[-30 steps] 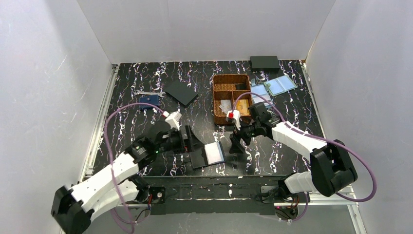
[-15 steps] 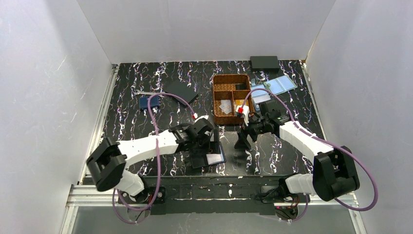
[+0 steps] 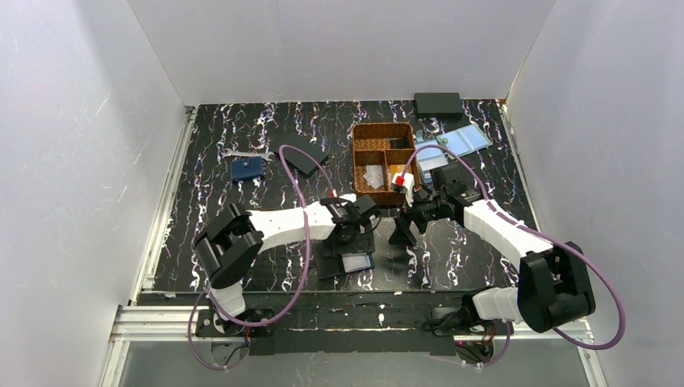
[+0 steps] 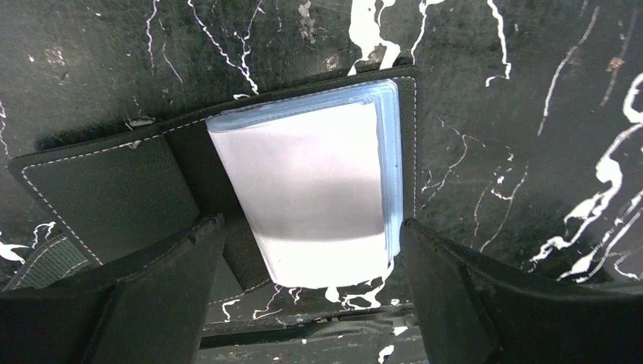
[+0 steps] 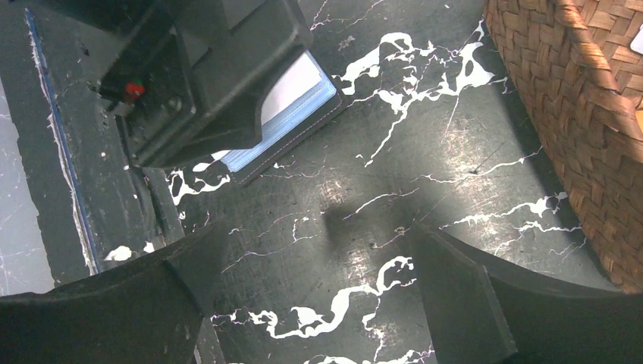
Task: Take the credit cards out of the card holder
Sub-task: Remove the credit card from the card holder.
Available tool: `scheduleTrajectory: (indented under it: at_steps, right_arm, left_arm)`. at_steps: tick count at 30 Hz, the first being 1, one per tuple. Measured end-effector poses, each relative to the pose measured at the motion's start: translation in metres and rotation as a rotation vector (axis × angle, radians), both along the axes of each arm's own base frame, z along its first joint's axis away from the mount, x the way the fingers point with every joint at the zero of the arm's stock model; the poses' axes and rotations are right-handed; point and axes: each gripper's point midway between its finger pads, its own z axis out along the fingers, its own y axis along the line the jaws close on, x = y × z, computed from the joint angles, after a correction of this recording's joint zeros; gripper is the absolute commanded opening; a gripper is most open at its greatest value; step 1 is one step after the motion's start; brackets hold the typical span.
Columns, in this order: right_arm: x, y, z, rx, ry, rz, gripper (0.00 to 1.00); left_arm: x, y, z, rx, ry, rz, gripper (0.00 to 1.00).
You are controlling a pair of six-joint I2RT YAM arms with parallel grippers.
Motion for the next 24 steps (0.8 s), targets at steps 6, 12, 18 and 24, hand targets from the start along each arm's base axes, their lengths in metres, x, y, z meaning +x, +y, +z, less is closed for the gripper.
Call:
scheduleTrajectory:
  at_steps: [6,12,18,24]
  right_arm:
    - [0.0,0.0,0.0,0.002,0.001,-0.002,0.98]
    - [0.001,-0.001,0.0,0.004,0.001,-0.003,0.98]
    - [0.0,0.0,0.001,0.01,0.004,0.001,0.98]
    - [-0.002,0.002,0.003,0.022,0.009,0.009,0.98]
  left_arm:
    - [-0.005,0.0,-0.011,0.06,0.035,0.012,0.55]
    - [-0.005,0.003,-0.006,0.065,0.037,0.018,0.31]
    - [-0.01,0.006,-0.01,0.037,0.031,0.003,0.25]
    - [-0.017,0.016,-0.012,-0.072,0.031,-0.013,0.24]
